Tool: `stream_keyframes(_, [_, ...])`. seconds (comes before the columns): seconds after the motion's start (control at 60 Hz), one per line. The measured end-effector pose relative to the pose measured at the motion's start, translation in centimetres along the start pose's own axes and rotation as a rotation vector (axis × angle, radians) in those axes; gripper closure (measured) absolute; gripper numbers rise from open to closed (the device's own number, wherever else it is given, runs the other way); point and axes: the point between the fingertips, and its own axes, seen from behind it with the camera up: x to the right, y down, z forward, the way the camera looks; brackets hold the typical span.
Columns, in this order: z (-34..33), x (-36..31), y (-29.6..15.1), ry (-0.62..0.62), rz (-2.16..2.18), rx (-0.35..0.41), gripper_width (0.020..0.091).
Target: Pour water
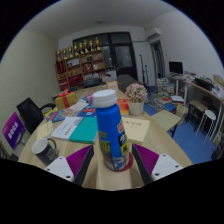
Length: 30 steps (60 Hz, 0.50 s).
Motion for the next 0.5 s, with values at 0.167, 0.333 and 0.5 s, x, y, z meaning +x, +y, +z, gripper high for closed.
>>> stream_keyframes(0.167, [-10.7,-0.8,-1.2,0.076,-0.067,-0.003,0.027])
stream_keyframes(0.333, [-22.5,-4.3,-2.2,0.16,-0.114,0.011,0.027])
stream_keyframes(0.5, [-33.3,-9.3,-1.6,0.206,-0.099,0.019,0.0275])
